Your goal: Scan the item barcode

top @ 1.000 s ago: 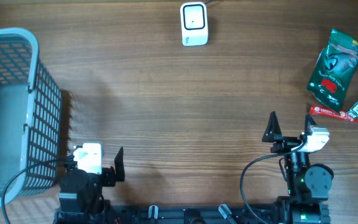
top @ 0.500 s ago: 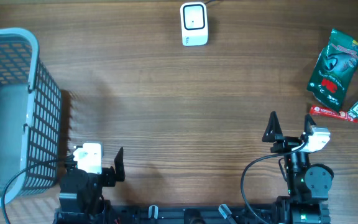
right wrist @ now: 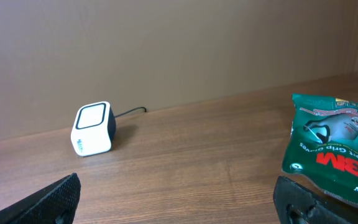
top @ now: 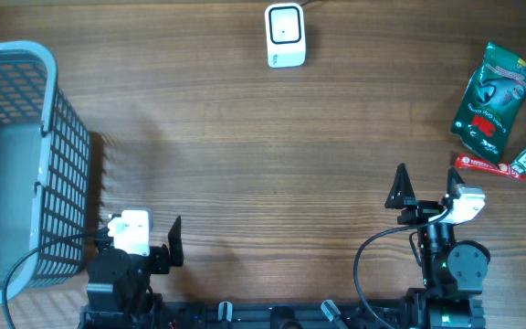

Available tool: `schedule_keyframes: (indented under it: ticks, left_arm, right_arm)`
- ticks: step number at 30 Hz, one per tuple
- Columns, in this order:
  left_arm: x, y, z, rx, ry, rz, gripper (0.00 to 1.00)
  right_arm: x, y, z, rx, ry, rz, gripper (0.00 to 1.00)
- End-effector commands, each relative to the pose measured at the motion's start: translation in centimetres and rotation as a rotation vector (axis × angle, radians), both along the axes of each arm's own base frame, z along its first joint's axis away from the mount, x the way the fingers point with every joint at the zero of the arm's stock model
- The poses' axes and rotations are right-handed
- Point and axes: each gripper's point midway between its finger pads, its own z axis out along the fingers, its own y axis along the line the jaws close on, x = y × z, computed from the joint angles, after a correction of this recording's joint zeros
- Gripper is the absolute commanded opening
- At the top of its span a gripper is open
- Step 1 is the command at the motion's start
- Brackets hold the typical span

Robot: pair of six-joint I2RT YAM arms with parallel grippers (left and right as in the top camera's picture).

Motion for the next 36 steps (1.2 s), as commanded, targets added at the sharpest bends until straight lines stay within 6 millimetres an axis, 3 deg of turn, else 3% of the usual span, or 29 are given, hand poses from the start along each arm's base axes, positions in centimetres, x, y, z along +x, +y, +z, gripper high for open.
schedule_keyframes:
  ticks: [1,7,9,11,16,19,22,25,29,36]
  left_arm:
    - [0.0,-0.3,0.1,-0.017,-0.006,-0.007,1.00]
    - [-0.1,-0.3,0.0,-0.001,-0.002,-0.016,1.00]
    - [1.1,-0.3,1.3,0.039,-0.082,-0.043,1.00]
    - [3.6,-0.5,4.2,0.072,-0.269,-0.059,1.00]
    - [6.4,0.0,6.9,0.069,-0.532,-0.019,1.00]
    - [6.9,0.6,6.2,0.075,-0.566,0.006,1.00]
    - [7.0,1.1,3.7,0.083,-0.494,0.025,1.00]
    - [7.0,1.8,3.7,0.081,-0.493,0.055,1.00]
    - [7.0,1.8,3.7,-0.097,-0.494,0.109,1.00]
    - [7.0,1.6,3.7,-0.100,-0.493,0.101,1.00]
  right_arm:
    - [-0.1,0.2,0.3,0.012,-0.013,0.012,1.00]
    - [-0.1,0.2,0.3,0.012,-0.013,0.012,1.00]
    - [-0.1,0.2,0.3,0.012,-0.013,0.012,1.00]
    - [-0.1,0.2,0.3,0.012,-0.013,0.012,1.00]
    - [-0.1,0.2,0.3,0.012,-0.013,0.012,1.00]
    - [-0.1,0.2,0.3,0.012,-0.013,0.012,1.00]
    - [-0.1,0.2,0.3,0.012,-0.013,0.012,1.00]
    - [-0.1,0.2,0.3,0.012,-0.013,0.012,1.00]
    - [-0.1,0.2,0.3,0.012,-0.013,0.012,1.00]
    - [-0.1,0.2,0.3,0.012,-0.013,0.012,1.00]
